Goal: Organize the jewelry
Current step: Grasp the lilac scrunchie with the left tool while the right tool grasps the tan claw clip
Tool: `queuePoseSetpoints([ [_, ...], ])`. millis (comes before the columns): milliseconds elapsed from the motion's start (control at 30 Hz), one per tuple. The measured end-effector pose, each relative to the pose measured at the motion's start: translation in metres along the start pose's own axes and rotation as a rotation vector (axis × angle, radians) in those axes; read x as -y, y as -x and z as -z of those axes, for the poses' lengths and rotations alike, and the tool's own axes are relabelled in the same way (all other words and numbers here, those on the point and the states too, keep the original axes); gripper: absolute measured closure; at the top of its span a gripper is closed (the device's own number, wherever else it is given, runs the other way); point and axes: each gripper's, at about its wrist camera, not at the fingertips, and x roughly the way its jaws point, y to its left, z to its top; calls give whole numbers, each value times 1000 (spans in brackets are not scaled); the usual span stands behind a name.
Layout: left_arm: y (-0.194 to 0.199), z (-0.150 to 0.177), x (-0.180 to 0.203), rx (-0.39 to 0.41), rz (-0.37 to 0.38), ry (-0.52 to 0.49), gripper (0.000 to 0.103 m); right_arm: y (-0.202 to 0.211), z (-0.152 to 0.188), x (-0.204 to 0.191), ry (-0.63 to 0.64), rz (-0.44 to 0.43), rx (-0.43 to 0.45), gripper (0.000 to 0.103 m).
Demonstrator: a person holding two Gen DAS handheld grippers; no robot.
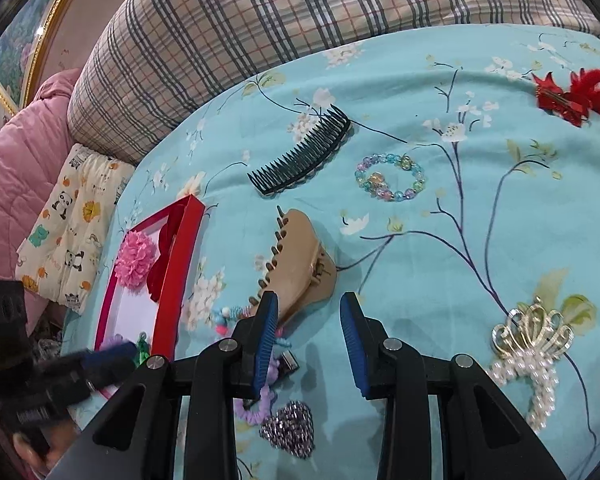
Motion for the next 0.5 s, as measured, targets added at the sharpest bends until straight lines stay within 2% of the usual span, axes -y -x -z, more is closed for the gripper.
queuePoseSetpoints([
  [133, -31, -12, 9, -47, -27, -43, 53, -9, -6, 3, -20, -13, -8, 68],
  [233, -50, -20, 13, -70, -44, -55, 46, -16, -10, 6, -34, -26, -17, 68],
  [333, -63, -25, 14, -83, -55, -60, 46, -24, -13, 7, -34, -32, -32, 68],
  [433, -75, -24, 17, -90, -57, -53, 50, -32, -13, 8, -39, -38, -45, 68],
  [500, -80, -22, 16, -93, -57, -47, 60, -36, -13, 9, -44, -40, -54, 68],
])
